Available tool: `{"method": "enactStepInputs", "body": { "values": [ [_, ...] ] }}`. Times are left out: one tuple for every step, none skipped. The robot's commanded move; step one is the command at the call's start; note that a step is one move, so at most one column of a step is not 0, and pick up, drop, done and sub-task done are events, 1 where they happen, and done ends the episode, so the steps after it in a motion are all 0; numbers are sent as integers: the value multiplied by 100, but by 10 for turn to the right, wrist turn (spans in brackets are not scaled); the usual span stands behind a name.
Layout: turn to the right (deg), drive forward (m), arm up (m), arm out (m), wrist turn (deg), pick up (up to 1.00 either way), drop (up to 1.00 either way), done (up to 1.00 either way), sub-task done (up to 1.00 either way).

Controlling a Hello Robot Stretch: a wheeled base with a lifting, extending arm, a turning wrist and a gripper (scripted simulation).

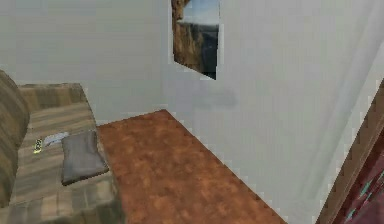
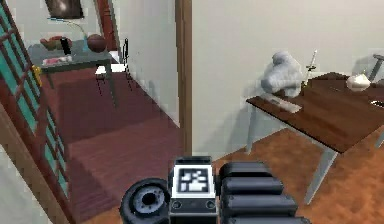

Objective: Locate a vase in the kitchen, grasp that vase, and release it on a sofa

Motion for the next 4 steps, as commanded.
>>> {"method": "enactStepInputs", "body": {
  "values": [
    [0,75,0,0,0,0,0,0,0],
    [-240,0,0,0,0,0,0,0,0],
    [0,100,0,0,0,0,0,0,0],
    [450,0,0,0,0,0,0,0,0]
  ]
}}
